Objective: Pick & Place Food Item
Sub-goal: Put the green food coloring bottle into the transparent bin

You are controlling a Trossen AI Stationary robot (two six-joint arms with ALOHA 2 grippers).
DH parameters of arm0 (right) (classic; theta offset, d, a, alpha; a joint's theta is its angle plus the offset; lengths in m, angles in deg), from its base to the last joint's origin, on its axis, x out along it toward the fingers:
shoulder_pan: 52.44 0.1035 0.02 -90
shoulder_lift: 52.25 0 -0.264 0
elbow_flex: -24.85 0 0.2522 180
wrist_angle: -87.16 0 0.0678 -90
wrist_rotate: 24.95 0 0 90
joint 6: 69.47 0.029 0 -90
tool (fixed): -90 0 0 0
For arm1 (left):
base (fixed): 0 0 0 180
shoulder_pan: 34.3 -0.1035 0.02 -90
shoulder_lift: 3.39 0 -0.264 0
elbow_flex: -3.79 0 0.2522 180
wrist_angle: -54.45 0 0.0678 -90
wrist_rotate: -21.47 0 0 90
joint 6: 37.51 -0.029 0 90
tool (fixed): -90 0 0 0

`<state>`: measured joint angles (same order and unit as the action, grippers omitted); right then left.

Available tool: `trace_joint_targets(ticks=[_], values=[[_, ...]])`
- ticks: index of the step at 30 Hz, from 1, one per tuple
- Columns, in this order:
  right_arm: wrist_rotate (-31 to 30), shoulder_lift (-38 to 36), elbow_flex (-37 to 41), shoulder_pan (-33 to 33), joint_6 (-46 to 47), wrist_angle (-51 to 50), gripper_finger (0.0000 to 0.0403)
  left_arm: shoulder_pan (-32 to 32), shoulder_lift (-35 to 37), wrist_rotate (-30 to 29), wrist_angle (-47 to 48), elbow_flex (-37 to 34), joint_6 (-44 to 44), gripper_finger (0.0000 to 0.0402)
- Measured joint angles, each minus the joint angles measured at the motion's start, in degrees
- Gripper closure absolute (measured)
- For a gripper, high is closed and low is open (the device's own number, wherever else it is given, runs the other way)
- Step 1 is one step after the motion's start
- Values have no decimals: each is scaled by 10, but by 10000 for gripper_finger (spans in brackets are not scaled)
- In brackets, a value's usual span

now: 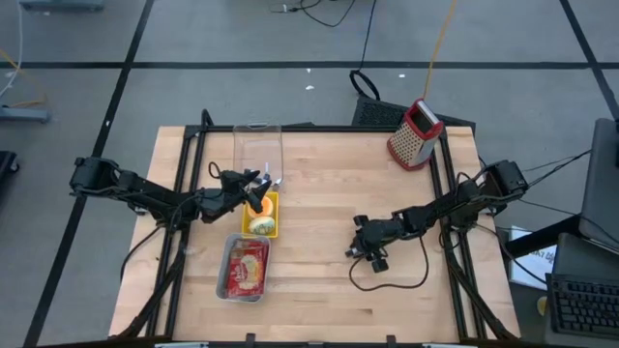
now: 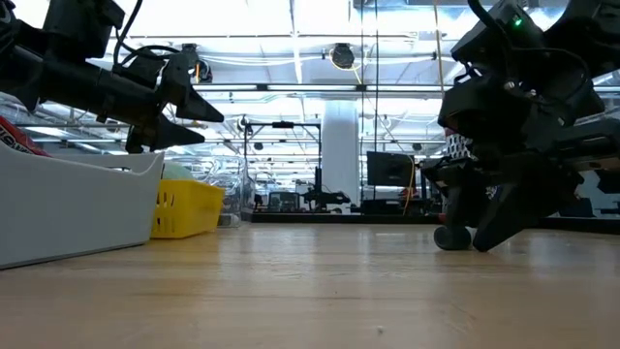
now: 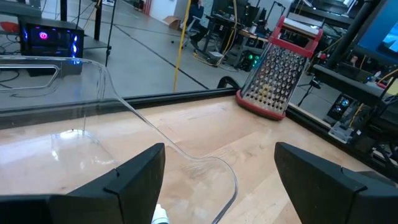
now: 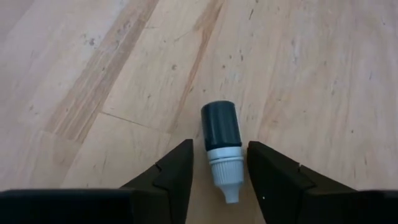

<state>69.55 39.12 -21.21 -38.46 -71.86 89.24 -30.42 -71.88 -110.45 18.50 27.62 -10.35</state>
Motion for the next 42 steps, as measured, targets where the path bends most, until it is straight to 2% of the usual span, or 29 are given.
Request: trace_joint_targets(ticks=[11, 14, 21, 25, 29, 31, 37, 42], values=[[1, -3, 0, 0, -8, -16, 336, 0, 0, 0, 1, 0, -2, 96], [-3, -17, 1, -3, -32, -19, 346, 0, 0, 0, 0, 0, -2, 96], [-144, -72, 2, -19, -103, 5, 331, 0, 0, 19, -13, 1, 5, 96], [-197, -88, 2, -42, -125, 74, 337, 0, -4, 80, -13, 17, -6, 96], [-173, -87, 2, -73, -118, 160, 342, 8, -28, 161, -11, 53, -62, 96], [-163, -85, 1, -83, -119, 186, 338, 18, -51, 181, -9, 81, -95, 96], [-160, -85, 1, -93, -118, 210, 342, 40, -138, 193, 53, 184, -191, 96], [-123, -86, 1, -92, -105, 210, 340, 42, -223, 200, 84, 264, -251, 96]])
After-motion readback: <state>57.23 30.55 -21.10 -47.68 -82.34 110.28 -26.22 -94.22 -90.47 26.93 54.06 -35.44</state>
